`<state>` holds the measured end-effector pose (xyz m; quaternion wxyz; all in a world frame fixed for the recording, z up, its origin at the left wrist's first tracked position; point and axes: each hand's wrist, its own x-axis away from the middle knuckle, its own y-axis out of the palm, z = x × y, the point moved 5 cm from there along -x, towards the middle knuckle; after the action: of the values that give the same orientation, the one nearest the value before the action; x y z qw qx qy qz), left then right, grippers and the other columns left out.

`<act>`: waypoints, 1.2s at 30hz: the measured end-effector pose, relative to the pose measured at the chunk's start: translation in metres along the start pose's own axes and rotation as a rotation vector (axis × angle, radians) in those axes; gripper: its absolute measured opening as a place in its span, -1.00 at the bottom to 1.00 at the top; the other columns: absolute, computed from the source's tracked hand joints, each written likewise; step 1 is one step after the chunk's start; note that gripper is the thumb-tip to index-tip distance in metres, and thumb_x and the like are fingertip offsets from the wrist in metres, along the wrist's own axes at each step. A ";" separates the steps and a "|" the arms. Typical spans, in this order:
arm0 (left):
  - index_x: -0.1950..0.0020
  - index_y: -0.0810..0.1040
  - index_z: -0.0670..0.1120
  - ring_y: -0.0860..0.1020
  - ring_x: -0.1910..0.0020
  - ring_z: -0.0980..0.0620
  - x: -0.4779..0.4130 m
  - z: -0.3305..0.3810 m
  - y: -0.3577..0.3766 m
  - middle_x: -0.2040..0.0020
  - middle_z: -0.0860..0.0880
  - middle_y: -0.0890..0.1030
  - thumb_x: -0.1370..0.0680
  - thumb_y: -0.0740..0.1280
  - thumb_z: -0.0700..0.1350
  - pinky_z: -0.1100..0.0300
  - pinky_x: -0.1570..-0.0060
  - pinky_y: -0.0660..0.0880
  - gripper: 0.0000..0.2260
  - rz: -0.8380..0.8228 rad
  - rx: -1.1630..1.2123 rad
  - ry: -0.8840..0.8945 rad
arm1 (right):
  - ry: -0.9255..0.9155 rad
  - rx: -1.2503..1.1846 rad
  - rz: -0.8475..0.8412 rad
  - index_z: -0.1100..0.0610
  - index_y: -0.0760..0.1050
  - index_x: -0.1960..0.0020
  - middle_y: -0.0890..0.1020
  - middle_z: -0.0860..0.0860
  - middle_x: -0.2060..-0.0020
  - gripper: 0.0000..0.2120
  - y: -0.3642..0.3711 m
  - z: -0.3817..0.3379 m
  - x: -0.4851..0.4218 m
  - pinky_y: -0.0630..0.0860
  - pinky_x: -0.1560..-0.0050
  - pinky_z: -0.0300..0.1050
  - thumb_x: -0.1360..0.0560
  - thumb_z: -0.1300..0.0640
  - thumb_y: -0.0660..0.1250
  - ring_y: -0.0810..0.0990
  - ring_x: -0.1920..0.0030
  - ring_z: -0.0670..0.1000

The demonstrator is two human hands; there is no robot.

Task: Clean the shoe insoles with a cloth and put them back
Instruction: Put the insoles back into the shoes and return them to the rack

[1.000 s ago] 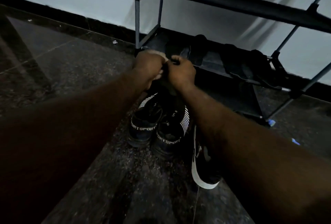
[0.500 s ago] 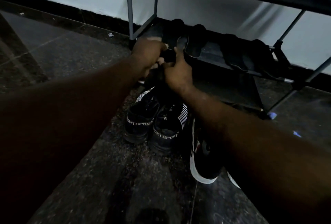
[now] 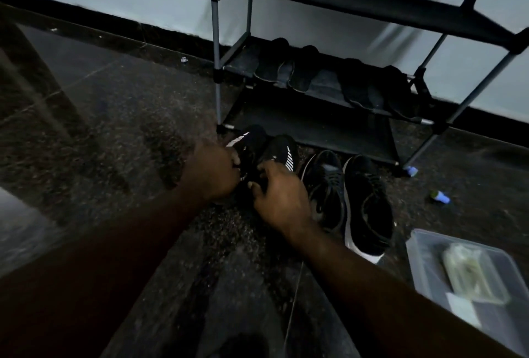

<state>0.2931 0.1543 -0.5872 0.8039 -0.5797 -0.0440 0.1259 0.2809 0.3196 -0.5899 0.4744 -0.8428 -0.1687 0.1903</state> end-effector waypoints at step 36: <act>-0.17 0.62 -0.01 0.65 -0.07 -0.25 0.140 0.075 -0.140 -0.08 -0.18 0.67 -0.52 0.39 0.03 -0.04 -0.04 0.60 -0.74 -0.030 -0.292 0.082 | 0.054 0.246 -0.236 0.09 0.61 -0.21 0.65 0.17 -0.14 -0.66 -0.103 -0.072 0.094 0.61 -0.15 0.04 -0.47 0.04 0.50 0.64 -0.16 0.24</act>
<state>0.4326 0.2174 -0.4416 0.7140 -0.6942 -0.0376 0.0825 0.3870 0.3609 -0.4820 0.5975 -0.7575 -0.2289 0.1297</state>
